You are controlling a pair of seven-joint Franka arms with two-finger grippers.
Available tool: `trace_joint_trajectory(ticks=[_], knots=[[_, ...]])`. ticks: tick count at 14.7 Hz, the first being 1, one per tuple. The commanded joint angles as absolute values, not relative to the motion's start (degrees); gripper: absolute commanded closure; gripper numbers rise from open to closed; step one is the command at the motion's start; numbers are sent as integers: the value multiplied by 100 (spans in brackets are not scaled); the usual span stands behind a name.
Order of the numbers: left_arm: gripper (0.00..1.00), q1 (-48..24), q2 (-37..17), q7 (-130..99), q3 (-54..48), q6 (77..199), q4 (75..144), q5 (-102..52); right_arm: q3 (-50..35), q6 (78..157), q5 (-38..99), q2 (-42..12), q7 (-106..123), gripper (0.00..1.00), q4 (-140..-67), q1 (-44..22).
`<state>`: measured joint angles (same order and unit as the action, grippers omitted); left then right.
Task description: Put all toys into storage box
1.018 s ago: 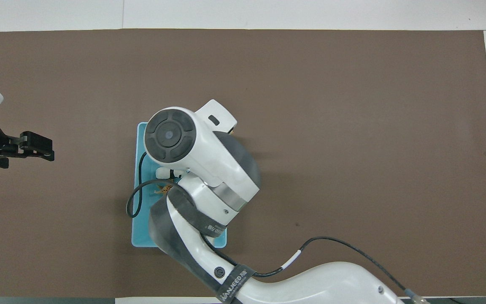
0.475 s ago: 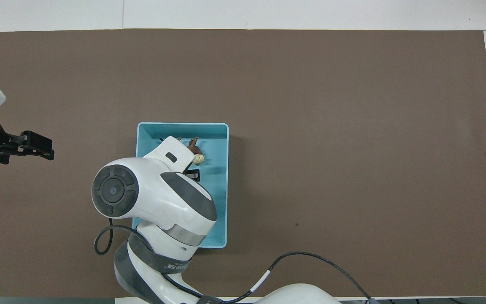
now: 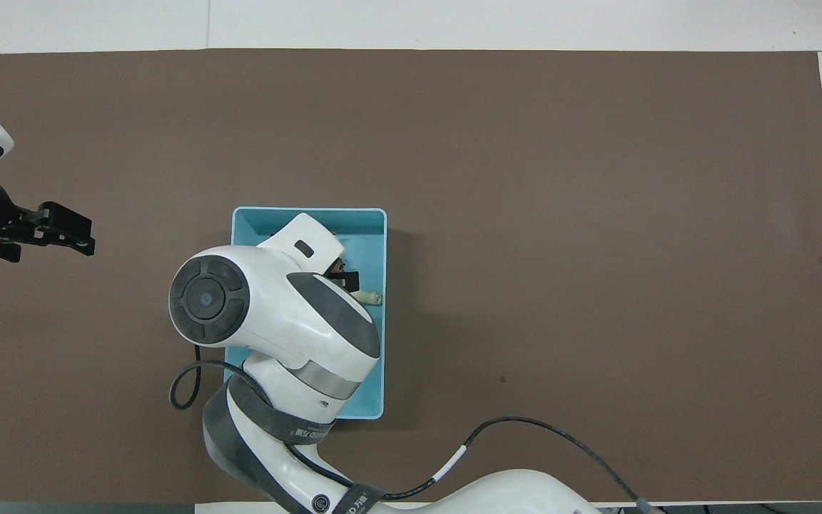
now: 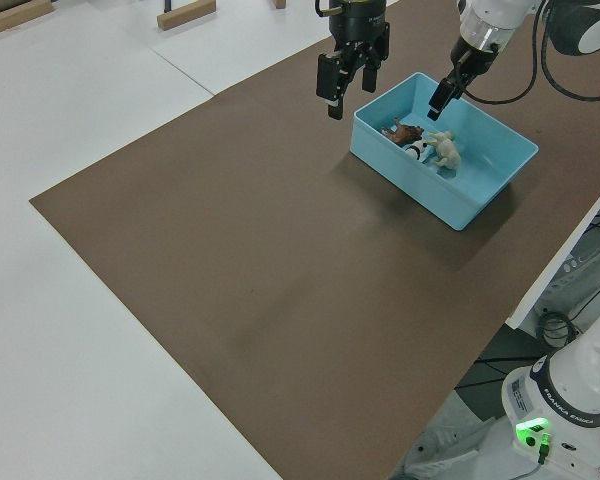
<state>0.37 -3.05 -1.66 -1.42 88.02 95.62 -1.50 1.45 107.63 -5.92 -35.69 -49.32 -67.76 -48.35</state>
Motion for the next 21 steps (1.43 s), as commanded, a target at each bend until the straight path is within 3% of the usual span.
trace_joint_trajectory(ticks=[1, 8, 14, 18, 21], knots=[[0, -9, -334, -141, -18, 8657, 9492, -308, 79, 10705, -606, -3122, -4931, 0, -6767, -4265], [0, -62, -448, -88, -18, 8912, 9353, -299, 70, 10626, -554, -2321, -2499, 0, -6855, -2420], [0, -70, -370, -193, 79, 8588, 9299, -308, 62, 10424, -554, -1750, -1022, 0, -7400, -767], [0, -79, -299, -193, 62, 8613, 9316, -299, 70, 9810, -308, -1276, -703, 0, -7628, -185], [0, -27, -194, -202, 62, 8570, 9316, -299, 53, 9615, -72, -556, -756, 0, -8548, 122]])
